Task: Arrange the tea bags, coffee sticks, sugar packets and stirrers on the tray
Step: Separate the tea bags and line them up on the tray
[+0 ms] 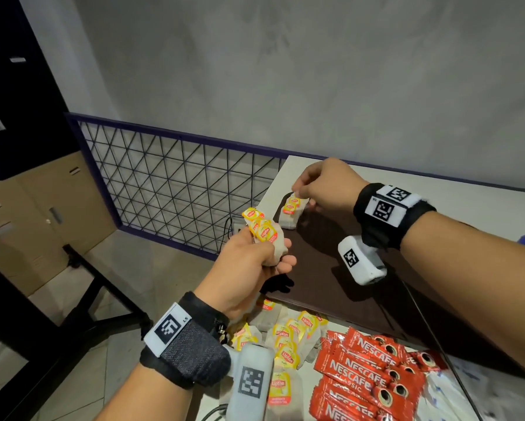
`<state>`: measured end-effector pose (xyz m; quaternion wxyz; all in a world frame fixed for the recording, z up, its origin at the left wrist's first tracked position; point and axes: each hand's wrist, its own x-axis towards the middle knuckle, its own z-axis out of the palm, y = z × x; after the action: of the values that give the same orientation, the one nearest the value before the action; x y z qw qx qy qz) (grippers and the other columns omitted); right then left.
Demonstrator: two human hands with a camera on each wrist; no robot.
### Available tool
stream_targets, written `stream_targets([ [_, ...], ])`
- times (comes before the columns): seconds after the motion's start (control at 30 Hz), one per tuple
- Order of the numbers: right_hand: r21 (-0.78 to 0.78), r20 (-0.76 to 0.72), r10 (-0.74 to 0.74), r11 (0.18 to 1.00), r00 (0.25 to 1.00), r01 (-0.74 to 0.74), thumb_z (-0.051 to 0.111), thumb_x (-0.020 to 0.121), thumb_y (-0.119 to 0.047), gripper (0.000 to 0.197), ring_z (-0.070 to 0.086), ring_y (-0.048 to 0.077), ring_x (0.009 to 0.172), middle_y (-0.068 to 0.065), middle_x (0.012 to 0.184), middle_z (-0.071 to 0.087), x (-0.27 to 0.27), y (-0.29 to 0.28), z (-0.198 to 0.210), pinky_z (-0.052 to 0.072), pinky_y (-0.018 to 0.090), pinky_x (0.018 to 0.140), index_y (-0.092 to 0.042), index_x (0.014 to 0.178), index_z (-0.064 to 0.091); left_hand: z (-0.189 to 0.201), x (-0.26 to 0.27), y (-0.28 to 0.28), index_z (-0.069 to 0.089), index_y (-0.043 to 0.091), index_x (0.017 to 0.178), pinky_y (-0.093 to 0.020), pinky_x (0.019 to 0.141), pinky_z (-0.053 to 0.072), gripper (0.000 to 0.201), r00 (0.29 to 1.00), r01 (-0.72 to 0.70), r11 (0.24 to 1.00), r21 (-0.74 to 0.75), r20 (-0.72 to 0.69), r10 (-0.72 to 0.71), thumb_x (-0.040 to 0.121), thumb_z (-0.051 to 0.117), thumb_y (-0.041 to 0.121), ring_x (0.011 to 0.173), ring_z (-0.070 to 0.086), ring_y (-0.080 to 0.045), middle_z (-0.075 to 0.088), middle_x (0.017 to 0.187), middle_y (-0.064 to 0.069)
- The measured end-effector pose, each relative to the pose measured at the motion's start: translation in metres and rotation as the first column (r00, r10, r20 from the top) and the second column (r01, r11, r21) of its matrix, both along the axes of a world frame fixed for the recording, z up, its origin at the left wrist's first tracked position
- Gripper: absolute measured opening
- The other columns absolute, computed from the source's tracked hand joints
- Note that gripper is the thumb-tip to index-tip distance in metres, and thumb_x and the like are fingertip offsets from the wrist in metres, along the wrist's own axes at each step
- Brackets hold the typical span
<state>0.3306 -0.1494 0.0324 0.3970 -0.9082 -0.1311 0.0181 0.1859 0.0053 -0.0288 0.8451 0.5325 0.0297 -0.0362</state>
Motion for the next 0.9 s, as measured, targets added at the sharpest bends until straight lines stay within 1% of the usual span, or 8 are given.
stream_targets([
  [0.07, 0.065, 0.006, 0.106, 0.992, 0.994, -0.106, 0.074, 0.091, -0.013, 0.005, 0.067, 0.013, 0.062, -0.002, 0.082, 0.077, -0.027, -0.003, 0.011, 0.059, 0.033, 0.065, -0.014, 0.089, 0.078, 0.002, -0.002, -0.002, 0.055, -0.004, 0.122, -0.032, 0.077, 0.061, 0.037, 0.999, 0.029, 1.0, -0.002, 0.031, -0.029, 0.091, 0.04, -0.017, 0.085, 0.073, -0.031, 0.066, 0.104, -0.017],
  [0.13, 0.13, 0.014, 0.172, 0.976, 0.985, -0.172, 0.074, 0.094, -0.026, 0.011, 0.07, 0.012, 0.067, 0.003, 0.089, 0.078, -0.054, -0.007, 0.019, 0.058, 0.032, 0.066, -0.015, 0.095, 0.077, 0.003, -0.003, -0.004, 0.052, -0.006, 0.129, -0.035, 0.087, 0.062, 0.04, 0.996, 0.067, 0.997, -0.038, 0.056, -0.065, 0.095, 0.036, -0.02, 0.097, 0.074, -0.038, 0.066, 0.11, -0.02],
  [0.23, 0.224, 0.046, 0.184, 0.956, 0.982, -0.19, 0.074, 0.094, -0.036, 0.017, 0.071, 0.014, 0.071, 0.003, 0.092, 0.078, -0.086, -0.019, 0.024, 0.058, 0.032, 0.065, -0.02, 0.098, 0.077, 0.005, -0.008, -0.005, 0.05, -0.008, 0.133, -0.036, 0.089, 0.061, 0.037, 0.988, 0.133, 0.988, -0.083, 0.09, -0.126, 0.099, 0.039, -0.017, 0.106, 0.071, -0.045, 0.065, 0.115, -0.025],
  [0.43, 0.191, 0.078, 0.189, 0.961, 0.979, -0.201, 0.077, 0.093, -0.027, 0.015, 0.072, 0.015, 0.081, 0.001, 0.095, 0.076, -0.112, -0.037, 0.011, 0.054, 0.022, 0.066, -0.024, 0.108, 0.077, 0.009, -0.013, -0.007, 0.056, -0.004, 0.127, -0.031, 0.079, 0.062, 0.03, 0.977, 0.194, 0.98, -0.047, 0.097, -0.189, 0.098, 0.048, -0.011, 0.101, 0.072, -0.046, 0.071, 0.112, -0.025],
  [0.5, 0.218, 0.084, 0.201, 0.952, 0.976, -0.215, 0.08, 0.09, -0.024, 0.017, 0.073, 0.021, 0.085, 0.005, 0.093, 0.076, -0.115, -0.039, 0.007, 0.06, 0.027, 0.073, -0.024, 0.107, 0.077, 0.009, -0.014, -0.008, 0.057, -0.001, 0.128, -0.03, 0.079, 0.063, 0.032, 0.974, 0.204, 0.979, -0.009, 0.107, -0.202, 0.097, 0.053, -0.008, 0.101, 0.073, -0.044, 0.072, 0.115, -0.025],
  [0.63, 0.237, 0.124, 0.227, 0.938, 0.966, -0.251, 0.082, 0.087, -0.015, 0.023, 0.068, 0.017, 0.076, 0.011, 0.087, 0.073, -0.117, -0.039, 0.005, 0.061, 0.037, 0.081, -0.023, 0.108, 0.076, 0.007, -0.013, -0.009, 0.061, -0.001, 0.121, -0.03, 0.076, 0.064, 0.029, 0.977, 0.183, 0.983, 0.024, 0.109, -0.185, 0.093, 0.059, -0.008, 0.096, 0.075, -0.041, 0.074, 0.105, -0.022],
  [0.8, 0.259, 0.097, 0.231, 0.934, 0.968, -0.248, 0.079, 0.089, -0.011, 0.022, 0.072, 0.031, 0.087, 0.016, 0.091, 0.072, -0.117, -0.039, 0.003, 0.06, 0.05, 0.087, -0.019, 0.11, 0.077, 0.005, -0.015, -0.009, 0.063, -0.002, 0.122, -0.042, 0.086, 0.063, 0.038, 0.966, 0.231, 0.973, 0.024, 0.109, -0.233, 0.084, 0.066, -0.003, 0.098, 0.074, -0.043, 0.073, 0.104, -0.022],
  [0.9, 0.287, 0.086, 0.243, 0.923, 0.966, -0.257, 0.077, 0.091, -0.008, 0.025, 0.071, 0.026, 0.082, 0.017, 0.089, 0.07, -0.118, -0.041, 0.005, 0.063, 0.043, 0.08, -0.017, 0.114, 0.075, 0.006, -0.015, -0.008, 0.064, -0.004, 0.122, -0.042, 0.087, 0.062, 0.038, 0.961, 0.256, 0.967, 0.0, 0.108, -0.255, 0.084, 0.067, -0.006, 0.098, 0.073, -0.041, 0.073, 0.106, -0.022],
])
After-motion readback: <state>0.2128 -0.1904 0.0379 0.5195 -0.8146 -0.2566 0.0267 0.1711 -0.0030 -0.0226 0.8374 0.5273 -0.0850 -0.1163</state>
